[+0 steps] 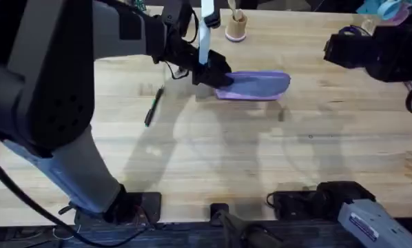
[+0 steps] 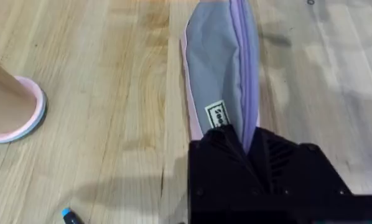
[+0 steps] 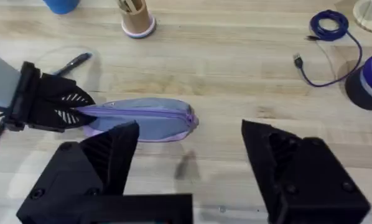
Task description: Unzip the bag, pick up the pens from the table one at a time and place them inside, then zip the bag closed.
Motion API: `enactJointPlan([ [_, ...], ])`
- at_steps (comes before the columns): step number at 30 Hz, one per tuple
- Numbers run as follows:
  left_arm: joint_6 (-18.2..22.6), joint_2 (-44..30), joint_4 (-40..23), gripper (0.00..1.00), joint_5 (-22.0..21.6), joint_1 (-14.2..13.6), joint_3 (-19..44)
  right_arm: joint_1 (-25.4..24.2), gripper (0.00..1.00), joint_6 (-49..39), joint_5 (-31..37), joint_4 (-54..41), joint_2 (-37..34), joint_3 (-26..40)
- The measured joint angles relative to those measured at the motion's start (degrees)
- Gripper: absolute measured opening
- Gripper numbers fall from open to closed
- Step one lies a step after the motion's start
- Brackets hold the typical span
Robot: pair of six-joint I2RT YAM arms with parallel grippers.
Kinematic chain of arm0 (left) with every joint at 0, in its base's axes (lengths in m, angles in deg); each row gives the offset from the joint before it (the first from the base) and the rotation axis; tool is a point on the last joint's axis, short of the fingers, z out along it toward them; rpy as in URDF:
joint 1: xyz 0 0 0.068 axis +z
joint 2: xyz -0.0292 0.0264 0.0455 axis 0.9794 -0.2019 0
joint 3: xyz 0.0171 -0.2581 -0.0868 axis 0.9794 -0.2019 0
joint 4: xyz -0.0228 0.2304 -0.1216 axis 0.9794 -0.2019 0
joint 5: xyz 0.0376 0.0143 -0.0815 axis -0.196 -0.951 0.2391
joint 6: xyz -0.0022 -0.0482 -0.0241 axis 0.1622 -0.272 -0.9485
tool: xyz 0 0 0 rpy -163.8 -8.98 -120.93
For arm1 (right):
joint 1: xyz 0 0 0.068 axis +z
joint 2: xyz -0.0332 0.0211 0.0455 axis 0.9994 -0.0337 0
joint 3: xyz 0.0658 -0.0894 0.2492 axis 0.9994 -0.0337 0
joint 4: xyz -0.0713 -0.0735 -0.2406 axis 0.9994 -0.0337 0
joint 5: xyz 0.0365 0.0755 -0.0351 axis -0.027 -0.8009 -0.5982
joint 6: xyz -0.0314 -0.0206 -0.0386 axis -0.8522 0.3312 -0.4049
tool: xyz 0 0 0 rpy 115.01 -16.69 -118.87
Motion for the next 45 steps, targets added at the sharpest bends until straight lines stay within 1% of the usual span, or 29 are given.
enactJointPlan([
  [5, 0.0, 0.0, 0.0, 0.044, 0.0, 0.0, 0.0, -0.1, 0.996, -1.1, 0.0, -0.3, 0.0, 0.0],
  [7, 0.0, 0.0, 0.0, 0.044, 0.0, 0.0, 0.0, -0.4, 0.996, -3.2, -0.5, -0.3, 0.0, 0.0],
  [10, 0.0, 0.0, 0.0, 0.044, 0.0, 0.0, 0.0, -1.5, 0.995, -7.4, -2.9, -0.1, 0.0, 0.0],
  [13, 0.0, 0.0, 0.1, 0.044, 0.0, 0.0, 0.0, -3.9, 0.995, -10.7, -6.2, 0.0, 0.0, 0.0],
  [16, 0.0, 0.0, 0.1, 0.044, 0.0, 0.0, 0.0, -7.7, 0.995, -13.4, -10.4, -0.1, -0.6, 0.1],
  [19, 0.0, 0.0, 0.1, 0.044, 0.0, 0.0, 0.0, -13.1, 0.993, -16.3, -16.3, -0.3, -2.6, 1.2],
  [20, 0.0, 0.0, 0.1, 0.044, 0.0, 0.0, 0.0, -19.2, 0.992, -19.6, -22.4, -2.0, -5.2, 3.2],
  [26, 0.0, 0.0, 0.1, 0.044, 0.0, 0.0, 0.0, -31.8, 0.993, -27.7, -32.9, -8.2, -12.4, 9.1],
  [27, 0.0, 0.0, 0.3, 0.043, 0.0, 0.0, 0.0, -36.9, 0.993, -31.4, -37.1, -9.8, -16.7, 11.8],
  [30, 0.0, 0.0, 0.4, 0.043, 0.0, 0.0, 0.0, -40.5, 0.993, -34.6, -39.6, -10.3, -20.4, 13.6],
  [34, 0.0, 0.0, 0.4, 0.043, 0.0, 0.0, 0.0, -43.1, 0.992, -39.4, -41.2, -10.5, -23.9, 14.1],
  [38, 0.0, 0.0, 0.4, 0.043, 0.0, 0.0, 0.0, -43.5, 0.993, -44.5, -43.4, -10.5, -26.1, 14.1],
  [39, 0.0, 0.0, 0.4, 0.043, 0.0, 0.0, 0.0, -43.5, 0.994, -45.8, -44.0, -10.1, -26.4, 14.1],
  [40, 0.0, 0.0, 0.4, 0.042, 0.0, 0.0, 0.0, -43.5, 0.995, -49.1, -44.4, -7.0, -27.2, 14.1],
  [45, 0.0, 0.0, 0.4, 0.042, 0.0, 0.0, 0.0, -43.5, 0.995, -51.7, -41.0, -5.6, -28.0, 14.1],
])
